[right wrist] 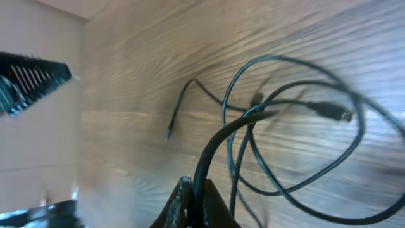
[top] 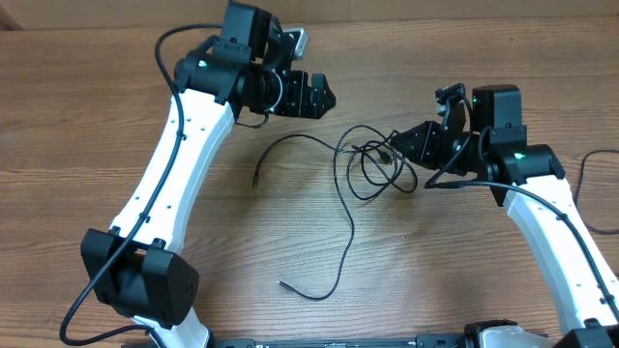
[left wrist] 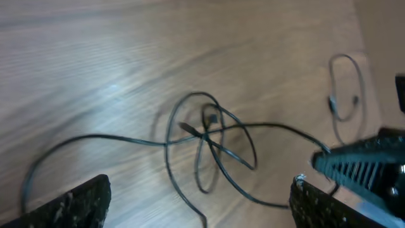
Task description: Untangle cables
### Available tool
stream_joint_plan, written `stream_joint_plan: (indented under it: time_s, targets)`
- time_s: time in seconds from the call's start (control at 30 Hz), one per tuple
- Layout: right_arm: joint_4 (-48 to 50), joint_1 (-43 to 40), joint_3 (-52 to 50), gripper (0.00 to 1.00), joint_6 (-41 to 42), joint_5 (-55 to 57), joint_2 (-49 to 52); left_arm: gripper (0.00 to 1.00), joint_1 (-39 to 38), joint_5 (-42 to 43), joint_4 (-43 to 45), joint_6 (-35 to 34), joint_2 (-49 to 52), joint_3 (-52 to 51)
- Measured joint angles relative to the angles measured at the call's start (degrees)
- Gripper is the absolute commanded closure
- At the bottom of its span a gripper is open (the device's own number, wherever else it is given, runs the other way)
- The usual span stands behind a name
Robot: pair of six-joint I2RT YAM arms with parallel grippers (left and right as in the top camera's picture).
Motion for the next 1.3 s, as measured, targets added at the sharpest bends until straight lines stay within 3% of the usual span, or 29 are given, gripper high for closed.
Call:
stream_joint_plan:
  time_s: [0.2,0.6,0.83,1.03,1.3]
  targets:
    - [-0.33,0.0,5.73,0.96,-1.09,1.64,-0.42,0.09,-1.77,2.36,2.62,0.0,0.0,-5.95]
    - [-3.58,0.28,31.87,0.96,-3.93,2.01,-2.32,0.03,-9.22,3.08,14.43,-1.4,0.04,-10.91]
    - [-5.25,0.33,40.48,0.96,-6.43,2.71,-2.54,0.0,-13.09,-4.11,15.96,-1.6,0.04,-10.97]
    - [-4.31,-2.36,50.25,0.96,-8.22,12.74,-2.49,0.0,-13.53,-12.68,13.29,-1.57,0.04,-11.19]
    - [-1.75,-11.02,54.75,0.96,-9.01,28.61,-2.56,0.0,-13.55,-18.18,12.07,-1.57,0.04,-11.3]
